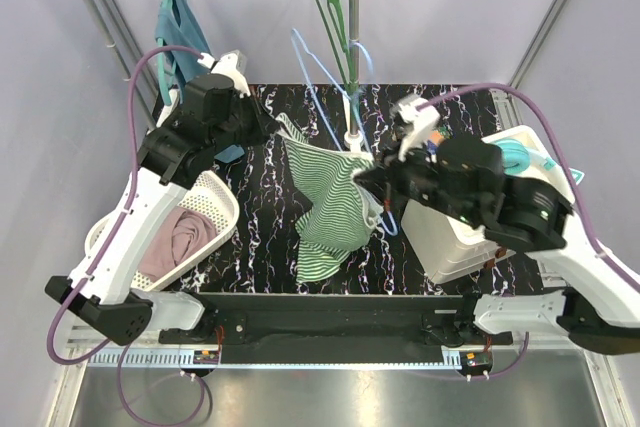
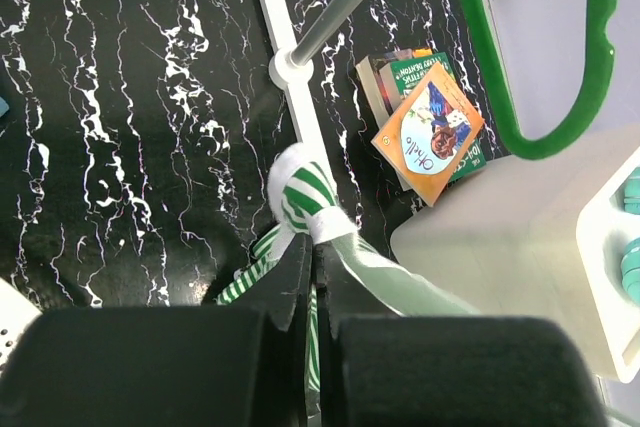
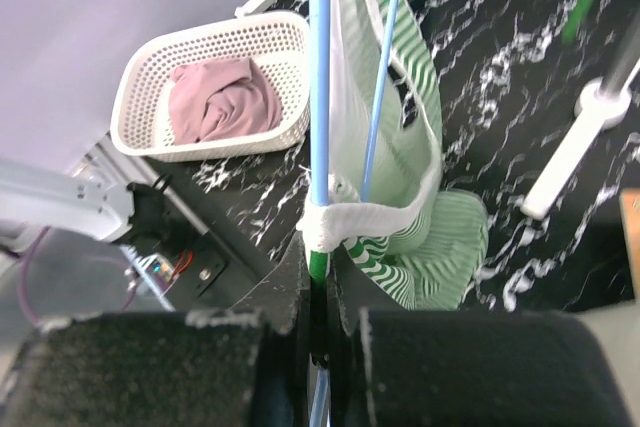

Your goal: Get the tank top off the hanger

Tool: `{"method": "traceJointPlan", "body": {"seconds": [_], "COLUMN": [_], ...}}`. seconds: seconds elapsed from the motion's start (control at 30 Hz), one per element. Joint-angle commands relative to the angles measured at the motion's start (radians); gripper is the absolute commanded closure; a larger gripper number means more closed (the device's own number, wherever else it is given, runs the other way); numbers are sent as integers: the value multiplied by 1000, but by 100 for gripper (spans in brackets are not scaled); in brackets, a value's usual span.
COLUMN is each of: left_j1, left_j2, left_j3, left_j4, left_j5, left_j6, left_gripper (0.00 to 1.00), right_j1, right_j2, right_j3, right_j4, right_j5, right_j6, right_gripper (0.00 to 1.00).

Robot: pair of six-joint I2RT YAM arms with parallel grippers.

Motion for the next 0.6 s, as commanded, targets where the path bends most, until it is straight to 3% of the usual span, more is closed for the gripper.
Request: {"method": "traceJointPlan", "body": {"seconds": [0.0,0.1,0.17,0.33,0.43,0.47,0.5,0.57], "left_j1": [12,18,24,29,29,29,27,27], "left_j2": [-38,-52,-63,-142,-230,-248,-264,-279], "left_j3": [35,51,56,21,-60,-91,-141,-192], "left_j4": [35,29,19,28,174,288,344,485], "left_j5": [27,68,68,134,246,278,333,364], "left_j6": [5,3,-3,-17,-43,-58,-101,-193], "left_gripper": [100,89,74,66,56,51,44,40], "right_j1": [1,-24,-45,-125,-174,-185,-190,-194], "right_j2": [114,182,213,252,286,297,318,340], "right_j3": [130,170,177,170,182,194,200,223], "right_j4": [105,105,104,115,113,113,115,115], "right_j5": [54,14,-29,-141,-194,-208,-219,-257], "right_j6": [-141,-139,-120,-99,-74,-66,-68,-74], "right_gripper": [100,100,100,100,100,100,100,100]}}
